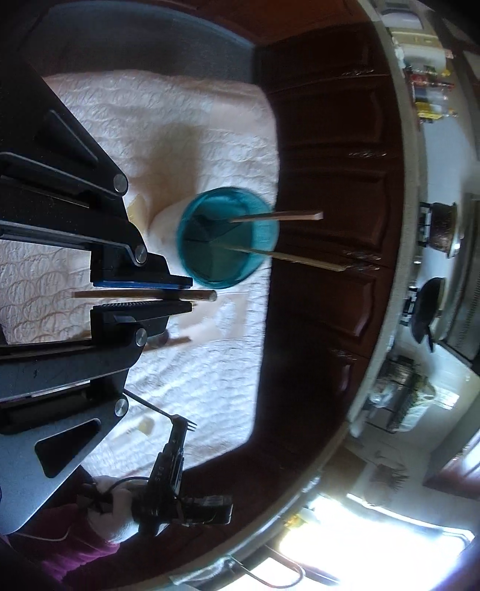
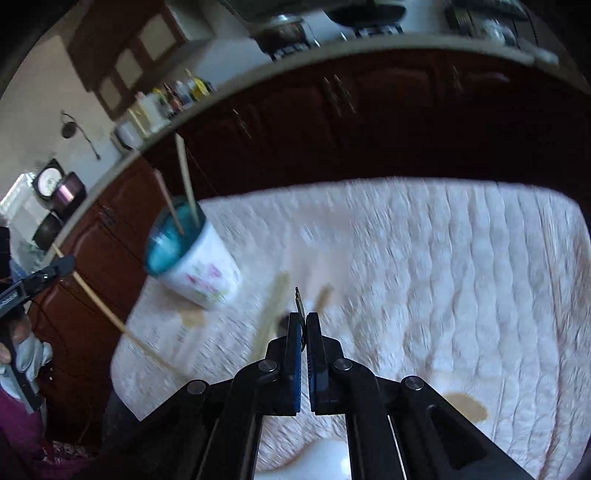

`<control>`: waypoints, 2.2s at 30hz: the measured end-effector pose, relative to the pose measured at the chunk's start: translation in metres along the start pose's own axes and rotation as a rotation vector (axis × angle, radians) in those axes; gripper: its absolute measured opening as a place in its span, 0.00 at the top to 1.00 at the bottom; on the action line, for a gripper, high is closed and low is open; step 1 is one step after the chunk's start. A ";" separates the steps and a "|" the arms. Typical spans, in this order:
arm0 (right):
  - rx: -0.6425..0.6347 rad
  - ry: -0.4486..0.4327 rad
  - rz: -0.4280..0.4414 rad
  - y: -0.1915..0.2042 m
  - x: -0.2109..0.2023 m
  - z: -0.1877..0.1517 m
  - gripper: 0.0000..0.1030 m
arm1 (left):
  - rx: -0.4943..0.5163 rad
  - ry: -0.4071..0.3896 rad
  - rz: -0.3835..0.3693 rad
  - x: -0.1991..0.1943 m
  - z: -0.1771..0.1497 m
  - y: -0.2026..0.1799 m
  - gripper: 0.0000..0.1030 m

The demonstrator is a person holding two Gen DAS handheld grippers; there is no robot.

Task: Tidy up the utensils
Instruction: 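Carry chopstick and fork to the floral cup and release them inside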

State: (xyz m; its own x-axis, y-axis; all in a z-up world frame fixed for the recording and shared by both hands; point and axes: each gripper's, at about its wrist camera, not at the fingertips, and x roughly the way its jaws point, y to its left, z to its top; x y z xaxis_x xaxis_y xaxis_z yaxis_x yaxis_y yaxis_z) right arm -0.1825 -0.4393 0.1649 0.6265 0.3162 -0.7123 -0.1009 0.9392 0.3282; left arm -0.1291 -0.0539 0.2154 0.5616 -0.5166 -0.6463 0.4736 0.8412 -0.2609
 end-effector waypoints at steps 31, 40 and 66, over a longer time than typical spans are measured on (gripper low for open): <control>-0.321 -0.093 -0.079 0.152 0.115 0.124 0.98 | -0.044 -0.126 0.223 0.031 0.095 0.063 0.96; -0.351 -0.004 -0.062 0.153 0.148 0.100 0.98 | -0.049 -0.076 0.236 0.062 0.081 0.065 0.96; -0.206 0.012 0.028 0.124 0.129 0.093 0.78 | -0.098 -0.057 0.262 0.068 0.072 0.080 0.77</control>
State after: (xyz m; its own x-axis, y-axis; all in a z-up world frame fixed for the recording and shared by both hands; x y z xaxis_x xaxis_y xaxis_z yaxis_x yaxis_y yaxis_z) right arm -0.0422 -0.2951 0.1716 0.6120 0.3433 -0.7125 -0.2750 0.9370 0.2153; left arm -0.0045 -0.0328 0.2022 0.6950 -0.2856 -0.6599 0.2413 0.9572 -0.1601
